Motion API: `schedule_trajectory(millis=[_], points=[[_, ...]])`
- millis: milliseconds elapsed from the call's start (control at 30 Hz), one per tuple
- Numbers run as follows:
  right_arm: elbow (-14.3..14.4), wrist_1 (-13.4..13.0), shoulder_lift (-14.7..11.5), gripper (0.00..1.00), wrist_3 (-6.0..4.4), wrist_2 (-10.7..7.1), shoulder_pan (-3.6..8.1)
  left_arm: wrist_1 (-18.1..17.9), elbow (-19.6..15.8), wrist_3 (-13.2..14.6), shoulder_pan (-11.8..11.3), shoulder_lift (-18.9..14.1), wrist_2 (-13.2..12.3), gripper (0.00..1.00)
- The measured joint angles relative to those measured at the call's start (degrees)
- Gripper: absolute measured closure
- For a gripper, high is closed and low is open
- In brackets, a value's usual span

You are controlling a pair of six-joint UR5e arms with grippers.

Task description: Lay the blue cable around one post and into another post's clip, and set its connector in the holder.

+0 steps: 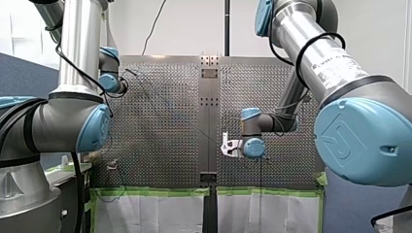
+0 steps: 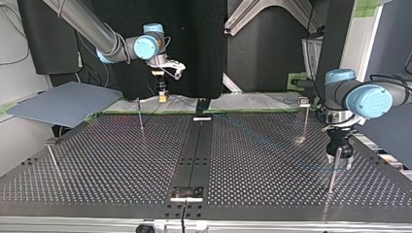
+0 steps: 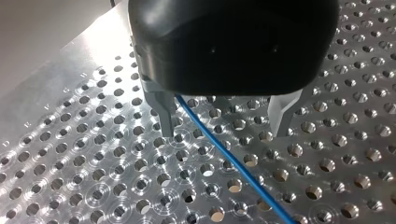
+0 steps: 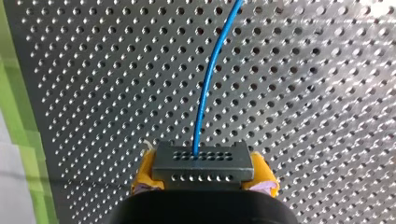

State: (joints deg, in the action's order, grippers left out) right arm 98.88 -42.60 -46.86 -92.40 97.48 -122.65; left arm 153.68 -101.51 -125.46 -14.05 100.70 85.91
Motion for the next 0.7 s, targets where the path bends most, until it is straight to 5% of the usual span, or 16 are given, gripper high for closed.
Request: schedule_trajectory(millis=[300, 700], points=[[3.6, -4.0, 0.1, 1.0, -0.9, -0.09, 1.82, 0.0, 0.0, 0.0, 0.1, 0.0, 0.0, 0.0], [6.2, -6.6, 0.3, 1.0, -0.82, -0.11, 4.84, 0.2, 0.0, 0.0, 0.2, 0.0, 0.0, 0.0]])
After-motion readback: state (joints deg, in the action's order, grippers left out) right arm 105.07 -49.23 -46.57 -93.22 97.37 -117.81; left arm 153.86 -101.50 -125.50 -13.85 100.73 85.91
